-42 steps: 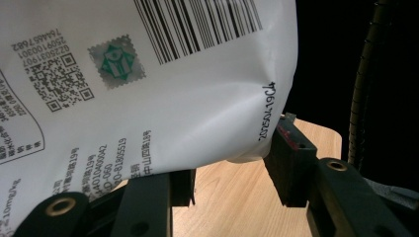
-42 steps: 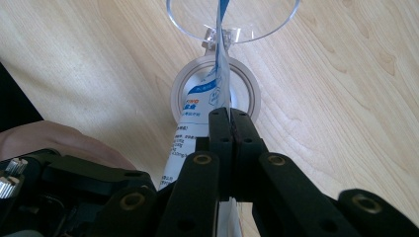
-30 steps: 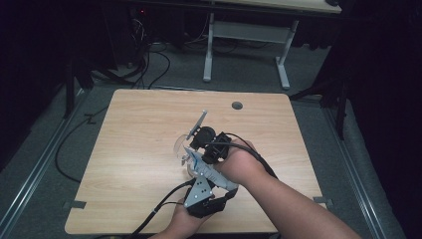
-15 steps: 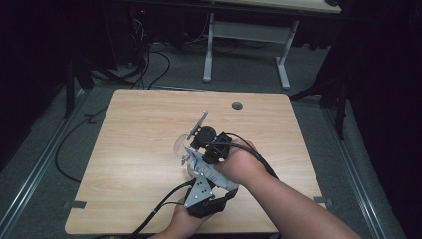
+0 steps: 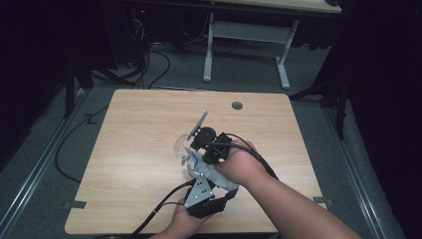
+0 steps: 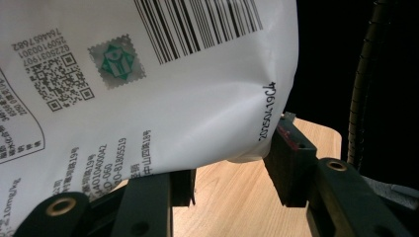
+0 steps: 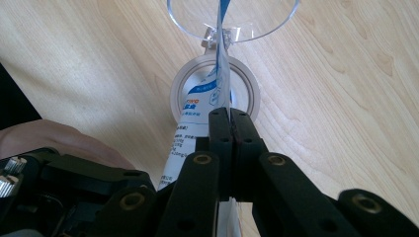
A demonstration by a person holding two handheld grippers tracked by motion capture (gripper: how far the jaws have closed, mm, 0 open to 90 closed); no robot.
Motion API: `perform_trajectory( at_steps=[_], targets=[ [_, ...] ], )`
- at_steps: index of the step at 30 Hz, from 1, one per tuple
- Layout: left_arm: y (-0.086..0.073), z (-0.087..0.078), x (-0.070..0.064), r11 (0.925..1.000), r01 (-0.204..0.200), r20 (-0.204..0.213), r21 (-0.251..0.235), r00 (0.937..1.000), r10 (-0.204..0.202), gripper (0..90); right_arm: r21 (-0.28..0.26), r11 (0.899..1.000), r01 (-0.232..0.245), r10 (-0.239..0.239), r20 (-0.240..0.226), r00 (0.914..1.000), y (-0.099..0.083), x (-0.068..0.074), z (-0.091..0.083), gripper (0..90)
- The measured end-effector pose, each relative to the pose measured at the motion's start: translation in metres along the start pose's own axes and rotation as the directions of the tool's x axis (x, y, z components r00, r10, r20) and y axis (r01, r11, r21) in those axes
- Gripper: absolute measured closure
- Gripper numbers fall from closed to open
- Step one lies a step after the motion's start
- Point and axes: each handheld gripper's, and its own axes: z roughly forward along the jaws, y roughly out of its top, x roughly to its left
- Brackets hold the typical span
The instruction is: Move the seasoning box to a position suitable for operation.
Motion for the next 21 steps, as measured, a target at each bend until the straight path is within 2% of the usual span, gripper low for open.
perform_trajectory(
  at_steps=[21],
  targets=[
    [-0.002,0.0003,-0.0017,0.9999,-0.011,0.004,0.008,0.9999,0.011,58.6,-0.009,1.0,-0.003,0.003,-0.002,1.0,-0.0044,0.0007,-0.0003,89.7]
  ],
)
